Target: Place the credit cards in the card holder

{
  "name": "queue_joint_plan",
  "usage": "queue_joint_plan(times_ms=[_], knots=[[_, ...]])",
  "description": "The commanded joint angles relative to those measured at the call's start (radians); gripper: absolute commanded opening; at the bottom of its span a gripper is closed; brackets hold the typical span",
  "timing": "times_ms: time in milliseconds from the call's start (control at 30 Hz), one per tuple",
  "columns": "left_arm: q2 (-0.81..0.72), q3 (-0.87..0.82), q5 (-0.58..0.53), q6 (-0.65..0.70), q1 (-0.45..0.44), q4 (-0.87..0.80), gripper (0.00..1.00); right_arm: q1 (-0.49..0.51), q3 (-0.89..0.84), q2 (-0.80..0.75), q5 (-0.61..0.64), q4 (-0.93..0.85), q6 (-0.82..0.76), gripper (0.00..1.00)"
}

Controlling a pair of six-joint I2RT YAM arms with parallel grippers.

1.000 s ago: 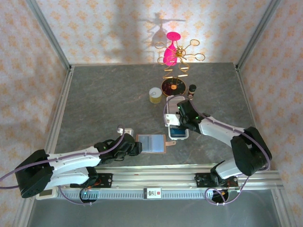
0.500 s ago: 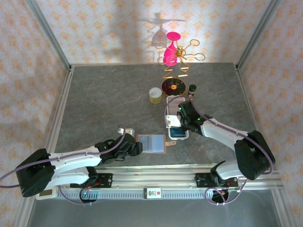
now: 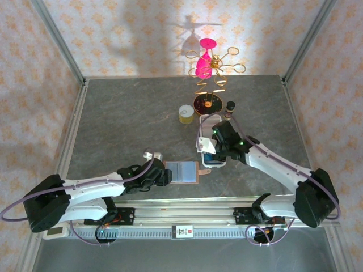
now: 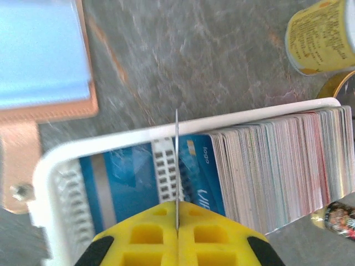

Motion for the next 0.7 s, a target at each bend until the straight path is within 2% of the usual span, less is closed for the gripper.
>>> queue_joint_plan(times_ms=[0, 200, 267, 367, 433, 533, 667], knots=[[0.024, 0.043, -0.028, 0.029, 0.001, -0.042, 0.69, 0.011, 0.043, -0.059, -0.091, -0.054, 0.302, 0.0], [0.083, 0.086, -0.034, 0.032, 0.001, -0.058, 0.69, 0.01, 0.035, -0.146, -0.13, 0.095, 0.858, 0.0], [0.103, 0.098, -0.037, 0.031, 0.001, -0.062, 0.68, 0.011, -0.003, -0.173, -0.174, 0.173, 1.072, 0.0], [0.128, 0.117, -0.043, 0.033, 0.001, -0.071, 0.67, 0.012, -0.096, -0.196, -0.318, 0.334, 1.351, 0.0], [0.143, 0.131, -0.051, 0.037, 0.001, -0.086, 0.67, 0.024, -0.176, -0.204, -0.331, 0.448, 1.541, 0.0], [0.158, 0.145, -0.059, 0.049, 0.001, -0.097, 0.67, 0.052, -0.261, -0.194, -0.302, 0.543, 1.724, 0.0], [0.173, 0.161, -0.047, 0.058, 0.001, -0.1, 0.67, 0.15, -0.316, -0.168, -0.182, 0.594, 1.812, 0.0]])
